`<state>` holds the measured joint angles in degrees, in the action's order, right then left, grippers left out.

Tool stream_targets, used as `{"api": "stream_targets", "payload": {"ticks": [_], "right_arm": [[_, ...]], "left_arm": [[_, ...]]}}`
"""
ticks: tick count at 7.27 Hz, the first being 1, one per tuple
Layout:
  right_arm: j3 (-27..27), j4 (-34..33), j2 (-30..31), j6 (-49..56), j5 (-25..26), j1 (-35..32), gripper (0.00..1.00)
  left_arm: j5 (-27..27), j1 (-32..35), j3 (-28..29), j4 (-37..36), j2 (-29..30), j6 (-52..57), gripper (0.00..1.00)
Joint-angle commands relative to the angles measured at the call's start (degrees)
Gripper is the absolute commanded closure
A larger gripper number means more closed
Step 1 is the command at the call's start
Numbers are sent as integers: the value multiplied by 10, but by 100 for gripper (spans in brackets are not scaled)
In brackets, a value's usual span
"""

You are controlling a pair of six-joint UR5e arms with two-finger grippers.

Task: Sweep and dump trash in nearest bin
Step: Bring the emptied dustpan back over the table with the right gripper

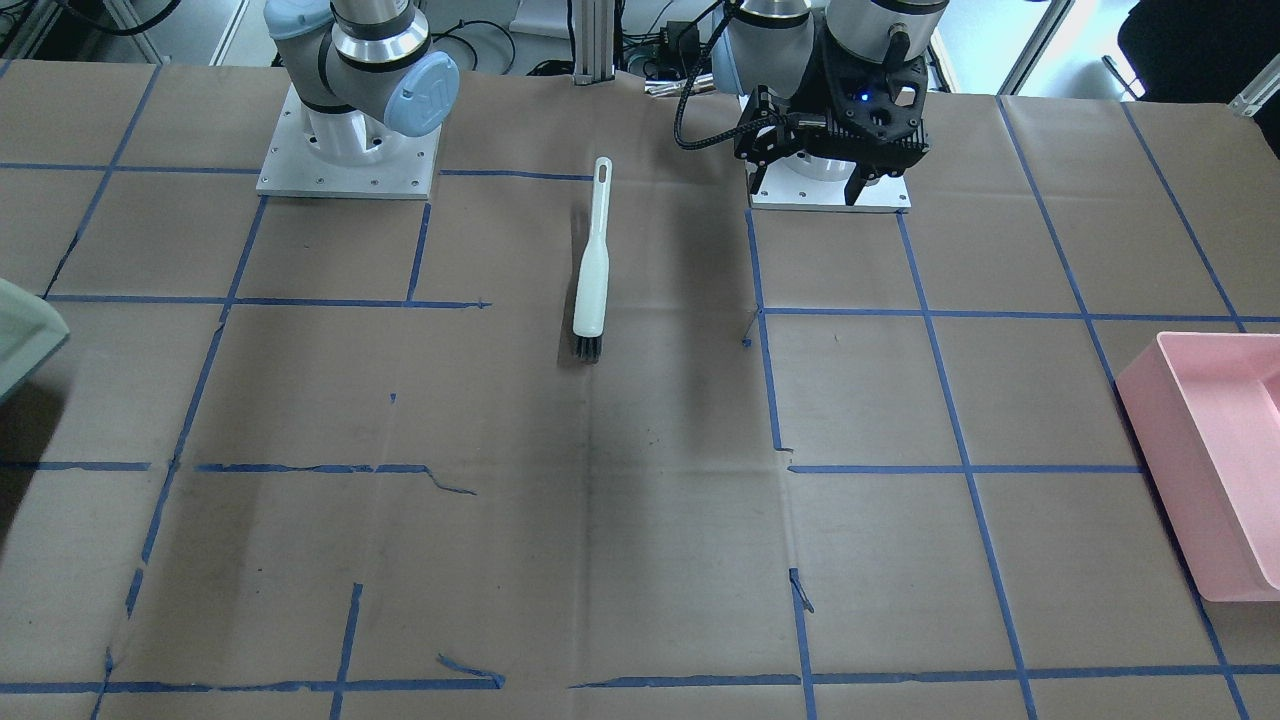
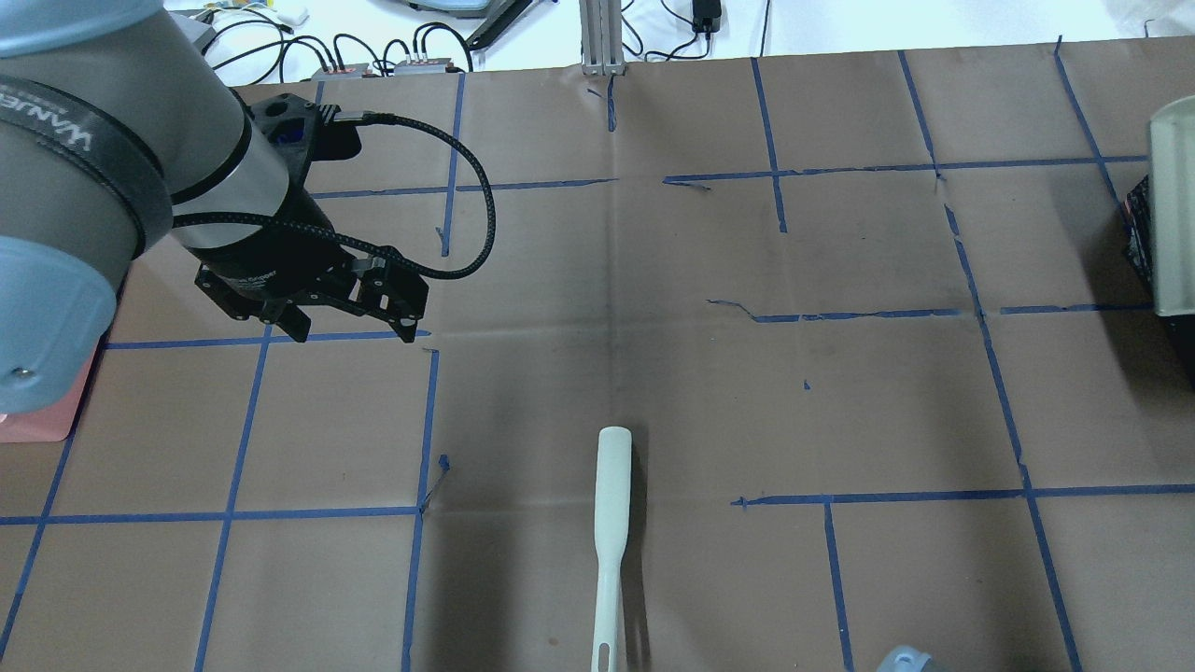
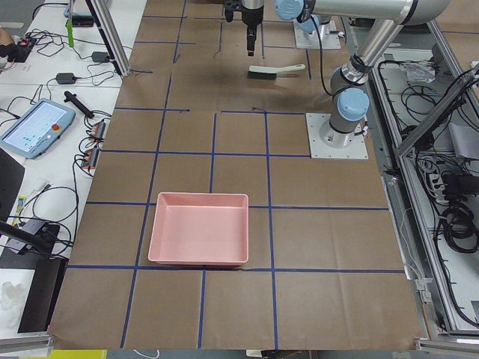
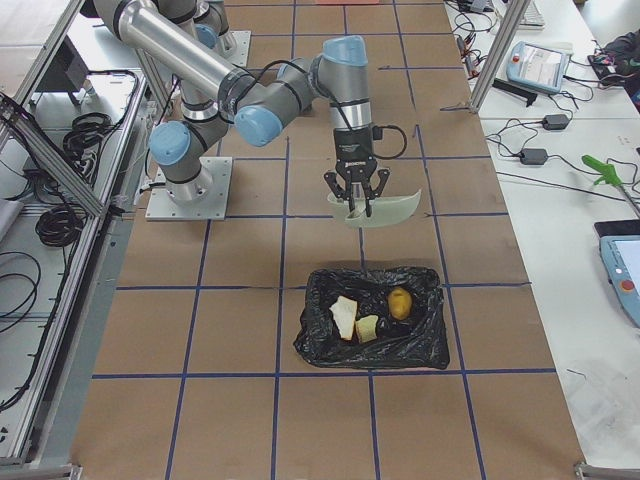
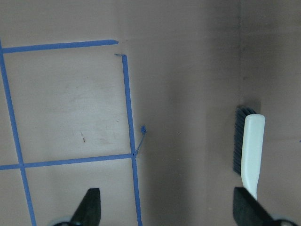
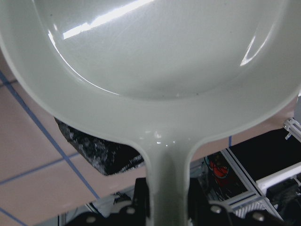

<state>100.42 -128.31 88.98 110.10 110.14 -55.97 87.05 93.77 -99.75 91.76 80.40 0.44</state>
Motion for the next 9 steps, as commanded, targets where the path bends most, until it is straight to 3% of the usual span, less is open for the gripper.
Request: {"api": "stream_targets", "payload": {"ticks": [1,2,4,7,9], "right_arm": [[1,61,5,-122,-62,-31,100],[-1,98,6,-190,-64,-61,100],[-2,112,5,-319,-101,-113,100],[-3,197,1,-584,-192,-182,100],[-9,205,-8,-729,-198,-259,100]], "left_arm": [[1,0,0,0,0,0,0],[1,0,0,0,0,0,0],[-2,0,1,11,3,-2,0],[2,0,0,11,3,0,0],[0,0,-1,12,2,0,0]]}}
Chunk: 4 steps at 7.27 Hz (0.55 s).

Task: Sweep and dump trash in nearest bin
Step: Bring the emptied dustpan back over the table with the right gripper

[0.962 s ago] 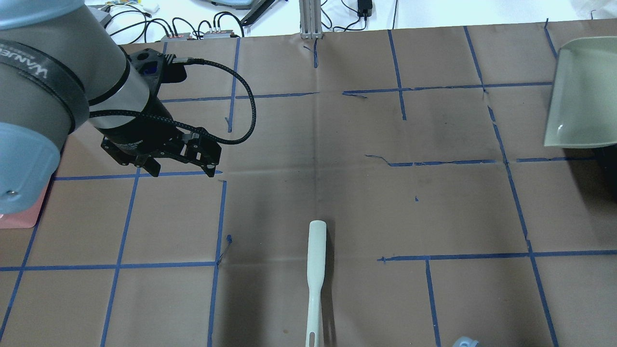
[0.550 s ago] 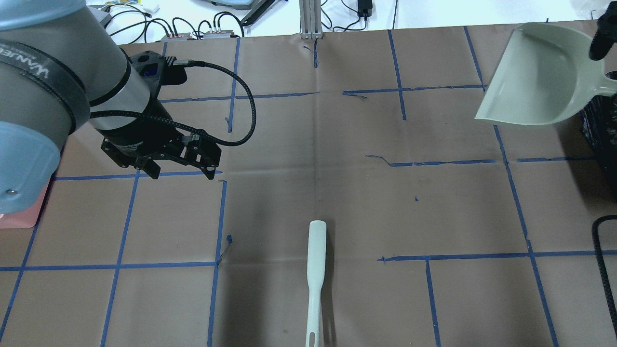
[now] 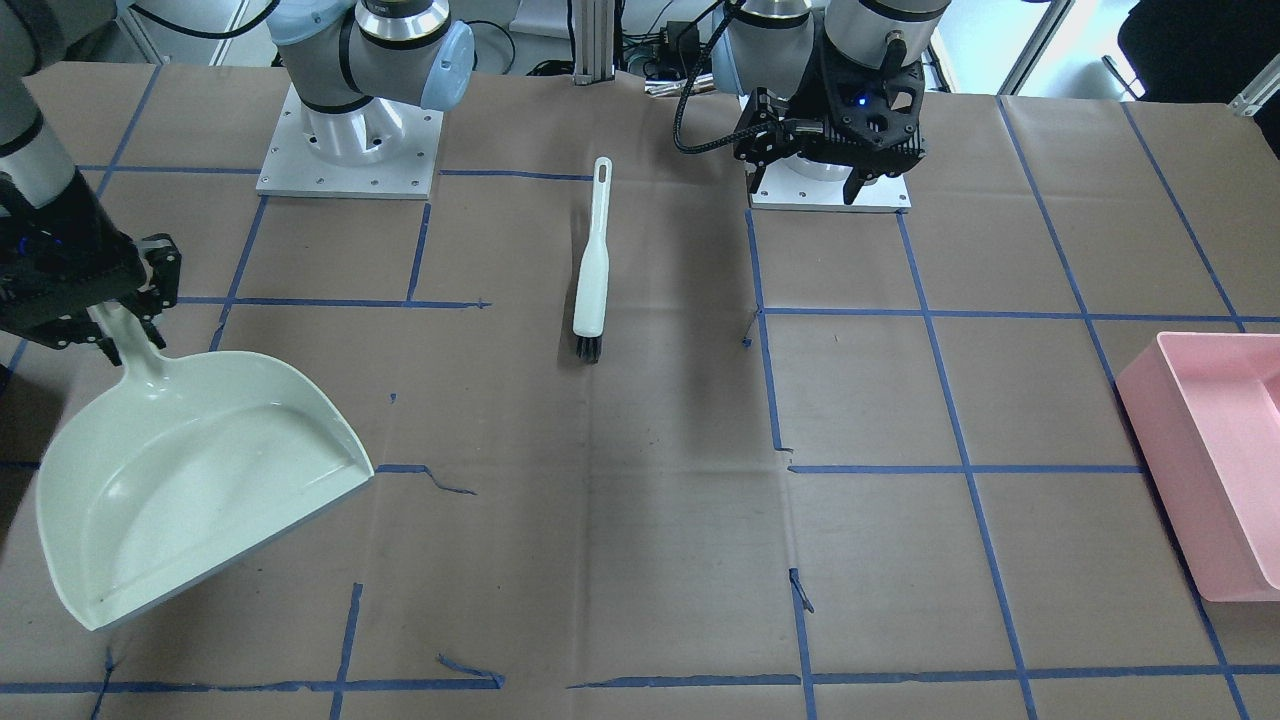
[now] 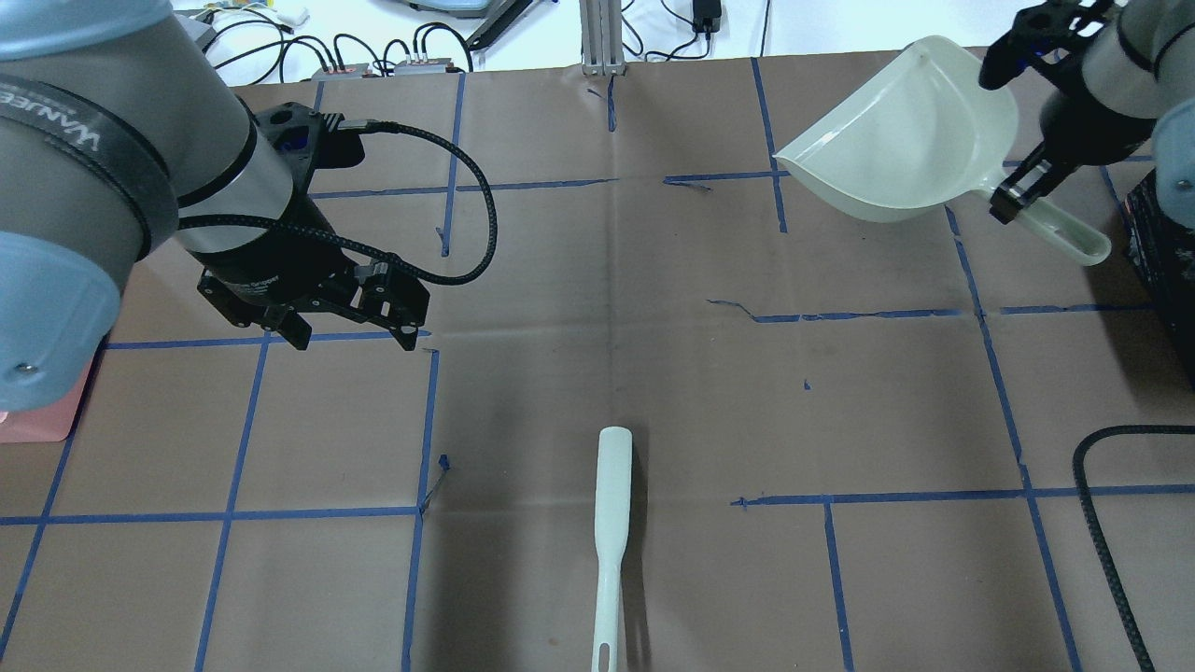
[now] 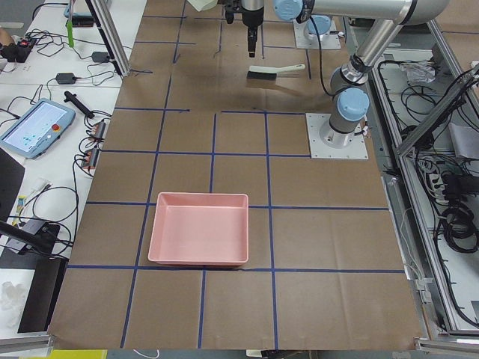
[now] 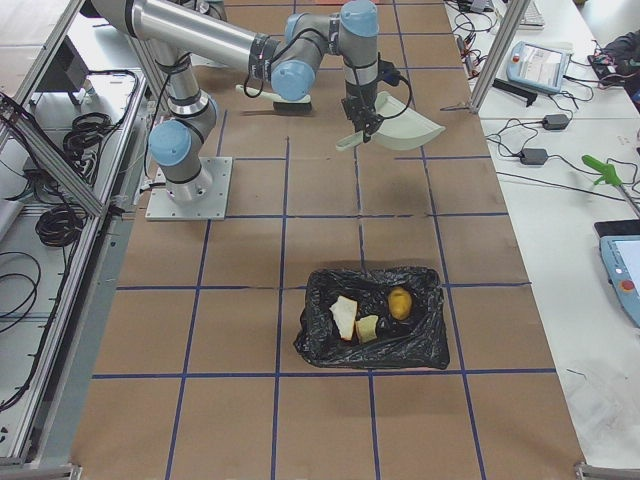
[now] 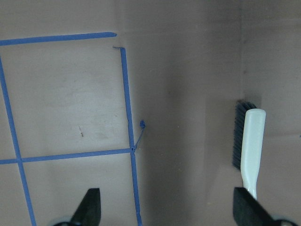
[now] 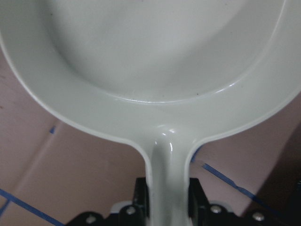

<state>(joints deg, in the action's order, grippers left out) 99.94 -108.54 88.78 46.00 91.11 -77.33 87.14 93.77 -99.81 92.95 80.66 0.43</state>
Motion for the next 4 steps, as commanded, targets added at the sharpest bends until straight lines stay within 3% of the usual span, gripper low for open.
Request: {"api": "stream_targets", "payload": {"ticks": [1,4], "right_arm": [[-22,10,-23,-157,-15,-82,100],[-76,13,-92,-344,-22,-177,100]], "left_arm": [[0,-1,0,0,-1,0,0],[-1,0,0,1,-1,0,0]]}}
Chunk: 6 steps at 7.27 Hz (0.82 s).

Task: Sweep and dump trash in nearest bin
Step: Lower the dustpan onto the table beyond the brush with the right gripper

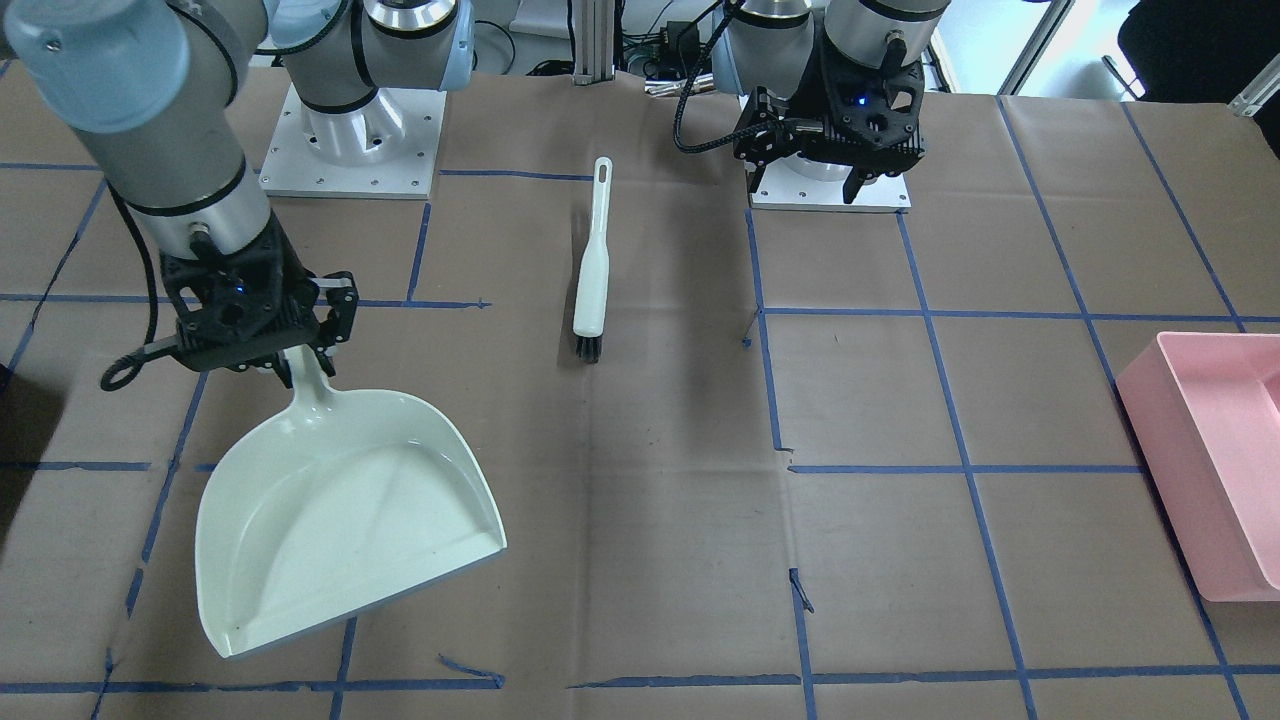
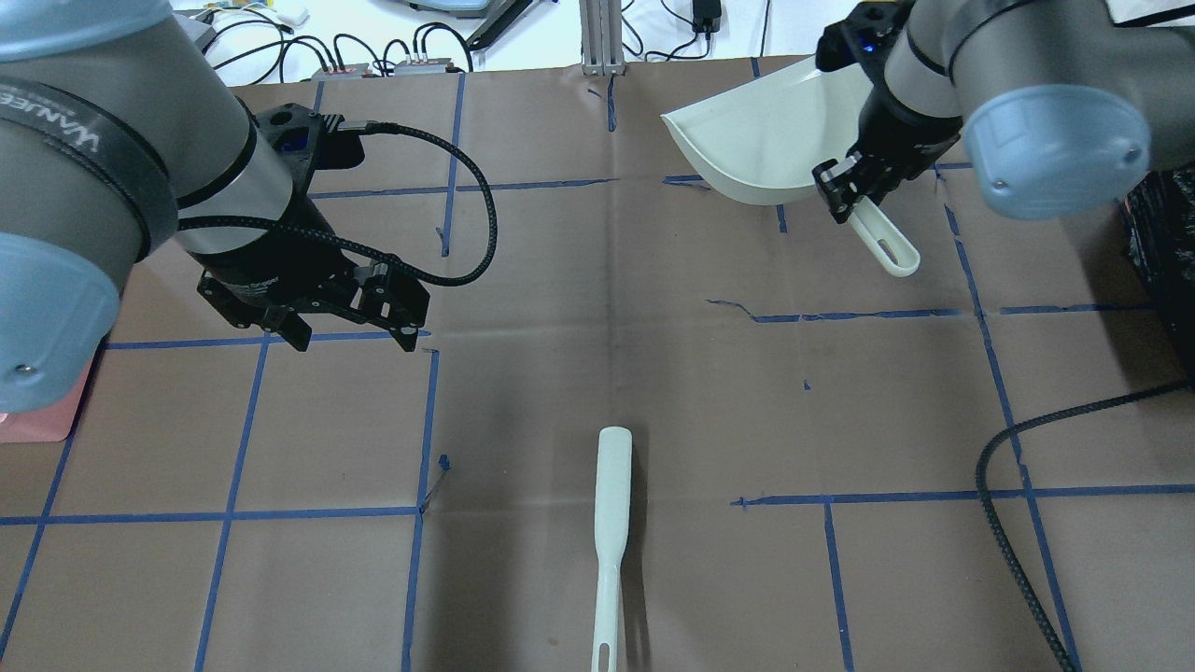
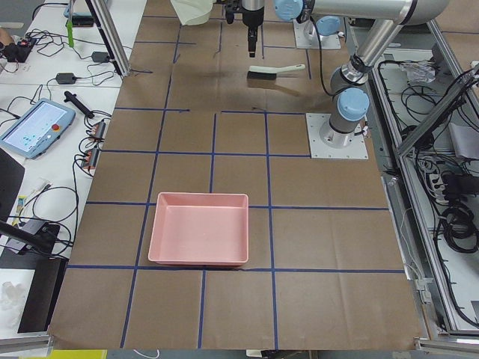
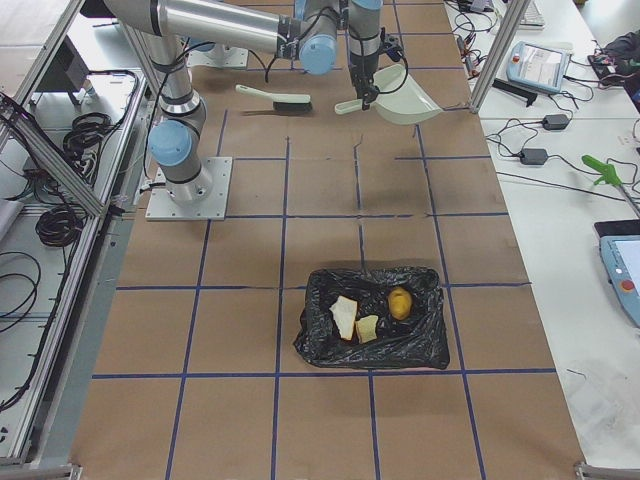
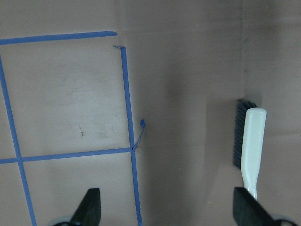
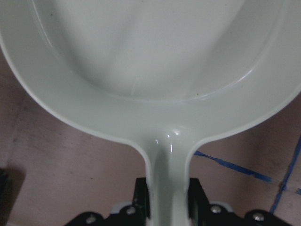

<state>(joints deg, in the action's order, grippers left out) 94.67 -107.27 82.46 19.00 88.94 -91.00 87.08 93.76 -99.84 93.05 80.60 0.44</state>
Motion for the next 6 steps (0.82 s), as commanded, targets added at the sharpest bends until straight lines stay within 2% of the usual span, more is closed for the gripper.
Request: {"api": "stream_targets", "payload": {"ticks": [1,6], "right_arm": [[-44,5,-54,-118,4,-73,100],[-106,10,-169,-264,-2,-169,100]], "left_arm": [[-1,0,0,0,0,0,0],[-1,0,0,4,0,-1,0]]}}
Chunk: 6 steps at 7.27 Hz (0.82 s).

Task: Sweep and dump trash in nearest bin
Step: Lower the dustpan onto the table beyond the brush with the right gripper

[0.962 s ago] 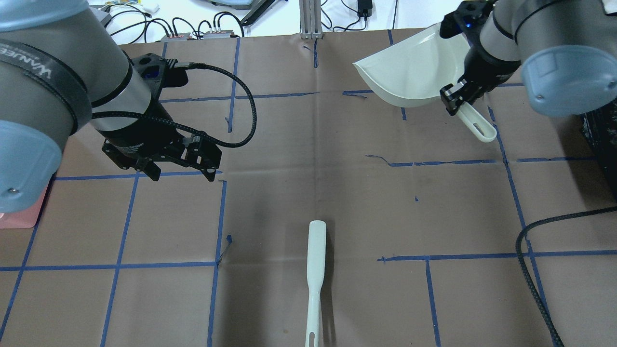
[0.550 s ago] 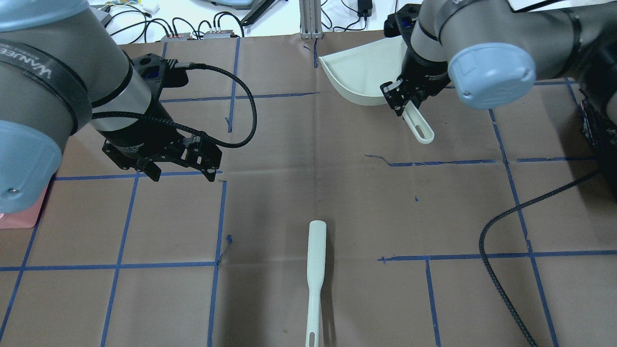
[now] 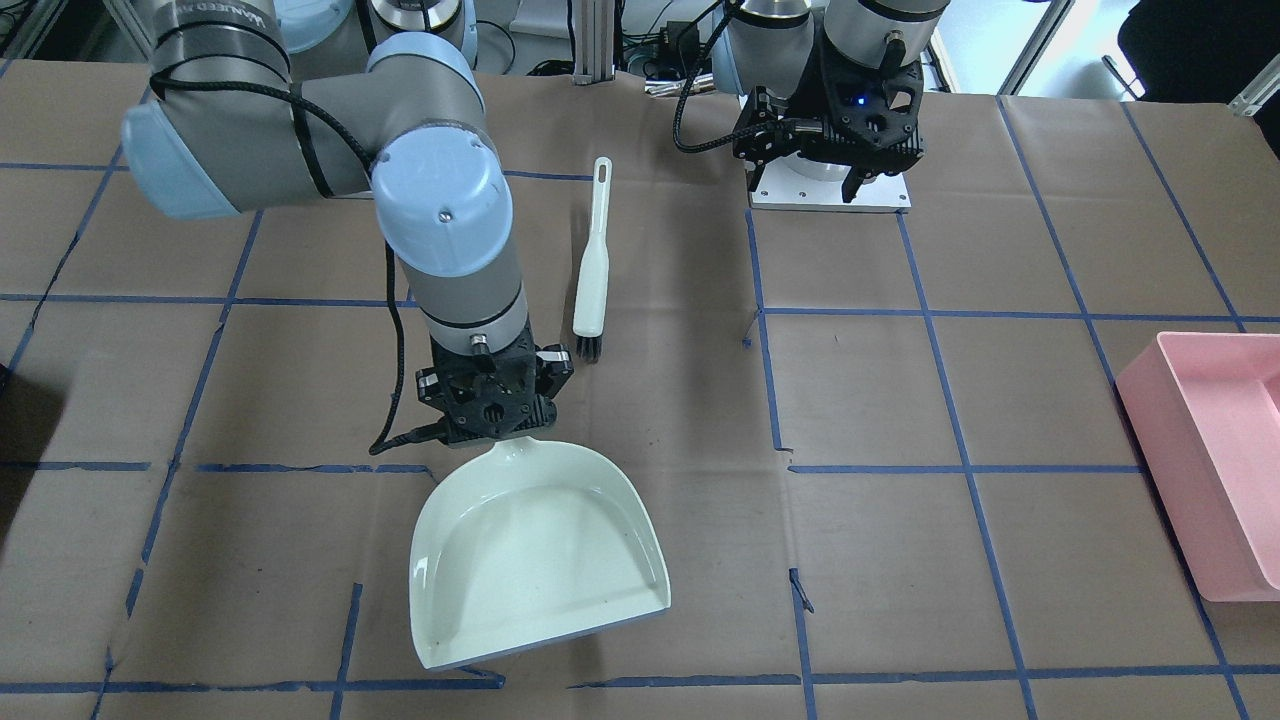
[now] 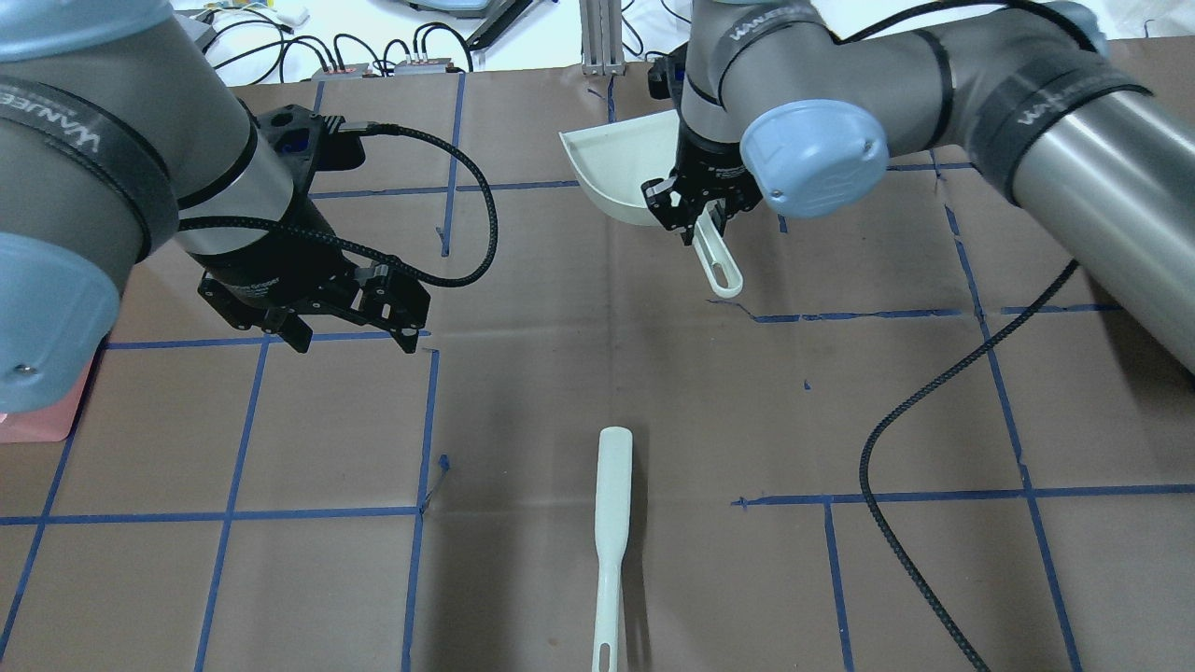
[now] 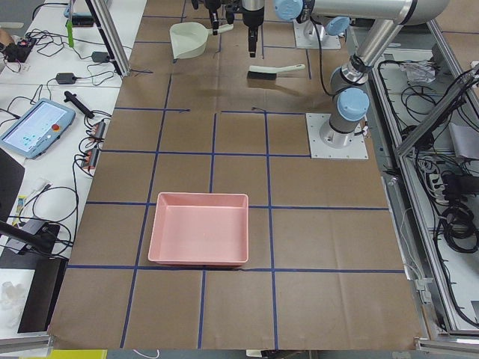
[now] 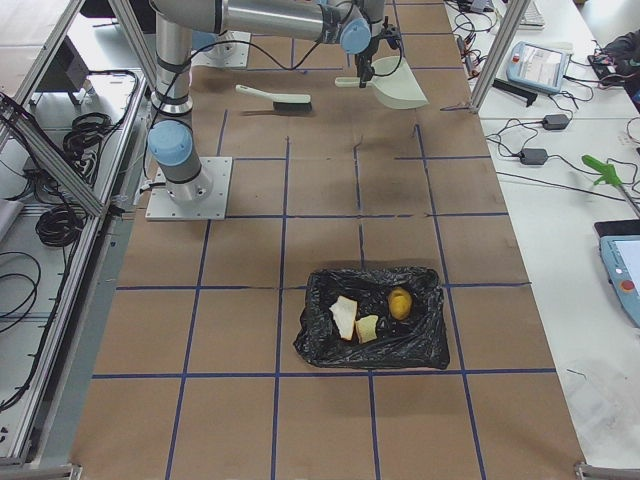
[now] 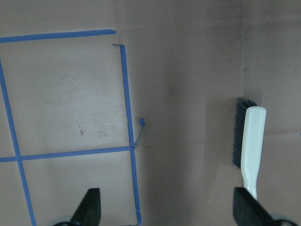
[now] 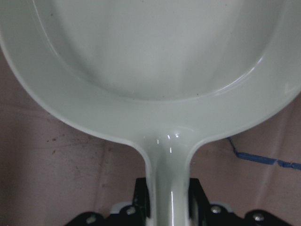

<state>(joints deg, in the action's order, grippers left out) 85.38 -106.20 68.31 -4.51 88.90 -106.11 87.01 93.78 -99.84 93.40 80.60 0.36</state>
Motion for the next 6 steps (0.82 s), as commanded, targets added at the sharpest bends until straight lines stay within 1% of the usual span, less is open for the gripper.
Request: {"api": "stream_targets", "payload": {"ticks": [1,4,6], "right_arm": [[-14,-6,-47,-45,-2,-30,100],[-15,-8,-78,-124,-6,-37,100],[-27,-19,-91,-133,-5,-38,100]], "left_arm": [[-1,0,0,1,0,0,0],[0,0,0,4,-5,0,0],[-2,1,0,10,-3,-1,0]]}}
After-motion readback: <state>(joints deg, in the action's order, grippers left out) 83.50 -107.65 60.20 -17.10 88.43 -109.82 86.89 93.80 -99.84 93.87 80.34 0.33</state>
